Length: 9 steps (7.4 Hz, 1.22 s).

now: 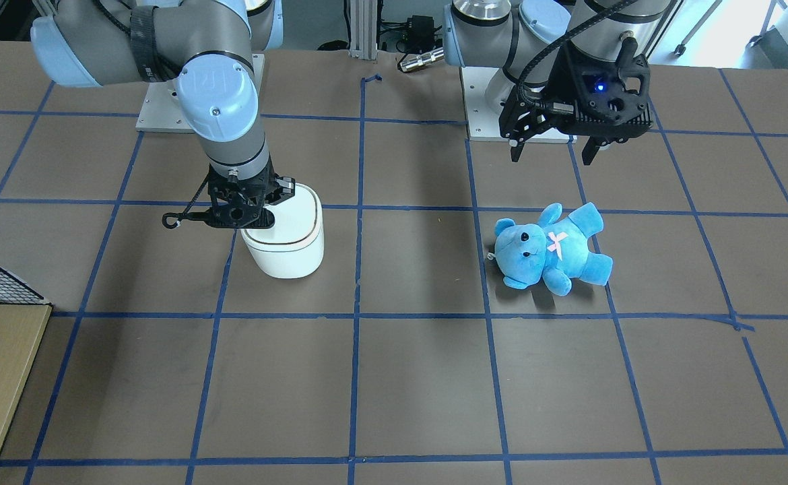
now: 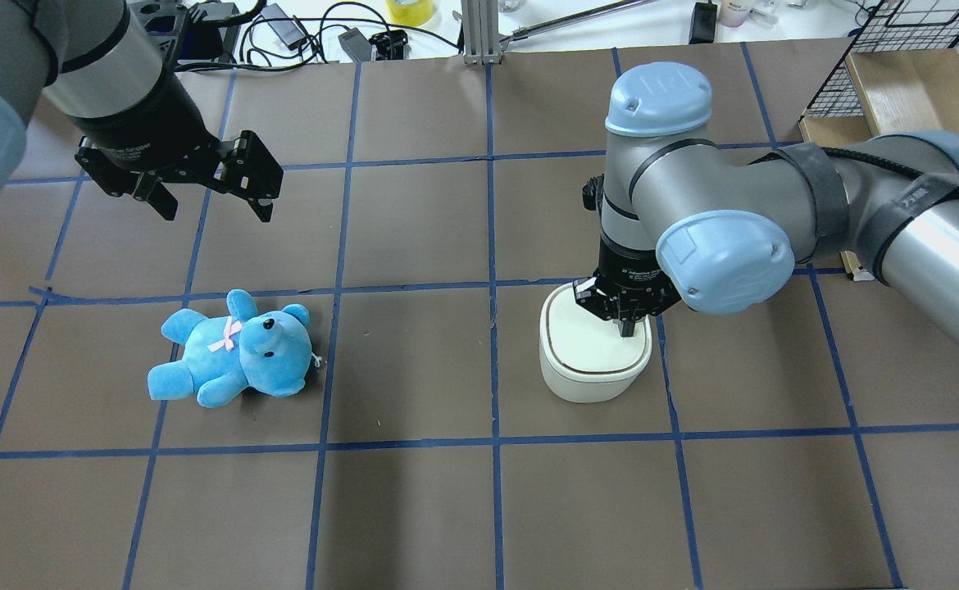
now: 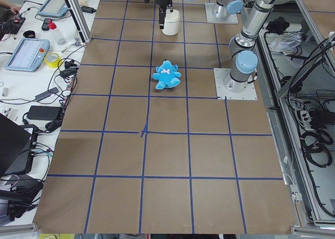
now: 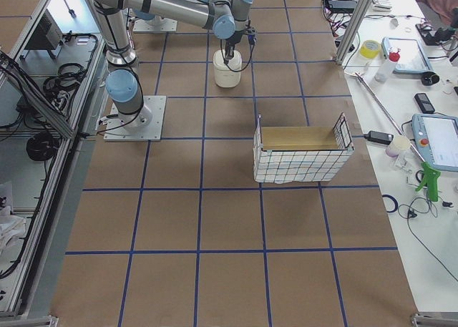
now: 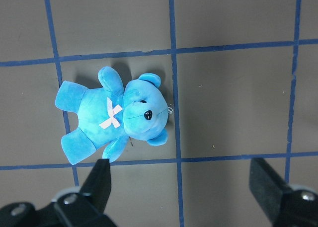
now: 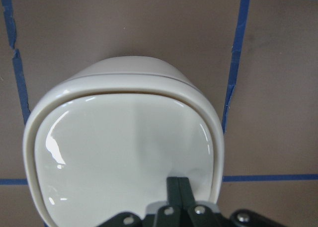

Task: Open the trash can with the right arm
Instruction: 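Press the right gripper on the lid edge to flip it open, then raise the right gripper up and away from the opened trash can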

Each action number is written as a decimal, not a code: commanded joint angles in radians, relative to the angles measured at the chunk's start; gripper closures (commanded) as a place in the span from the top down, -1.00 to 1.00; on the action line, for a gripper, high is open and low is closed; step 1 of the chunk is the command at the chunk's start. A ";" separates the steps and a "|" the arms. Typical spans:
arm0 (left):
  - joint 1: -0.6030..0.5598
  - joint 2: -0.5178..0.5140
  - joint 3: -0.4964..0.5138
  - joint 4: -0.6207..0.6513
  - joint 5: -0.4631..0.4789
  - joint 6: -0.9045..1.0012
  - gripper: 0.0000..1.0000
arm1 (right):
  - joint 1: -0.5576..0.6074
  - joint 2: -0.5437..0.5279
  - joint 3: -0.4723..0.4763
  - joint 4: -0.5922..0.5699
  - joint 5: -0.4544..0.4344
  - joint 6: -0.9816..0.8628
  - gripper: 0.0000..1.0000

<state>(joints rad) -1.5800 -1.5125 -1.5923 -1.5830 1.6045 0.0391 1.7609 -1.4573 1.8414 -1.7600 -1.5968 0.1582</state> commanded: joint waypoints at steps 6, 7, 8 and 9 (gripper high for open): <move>0.000 0.000 0.000 0.000 0.000 -0.001 1.00 | -0.027 -0.061 -0.467 0.278 -0.012 -0.003 1.00; 0.000 0.000 0.000 0.000 0.000 0.001 1.00 | -0.026 -0.057 -0.472 0.280 -0.006 0.000 1.00; 0.000 0.000 0.000 0.000 0.000 -0.001 1.00 | -0.026 -0.055 -0.459 0.277 0.000 0.001 1.00; 0.000 0.000 0.000 0.000 0.000 -0.001 1.00 | -0.024 -0.054 -0.455 0.274 0.001 0.001 1.00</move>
<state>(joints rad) -1.5800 -1.5125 -1.5923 -1.5831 1.6045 0.0388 1.7351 -1.5133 1.3818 -1.4832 -1.5993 0.1583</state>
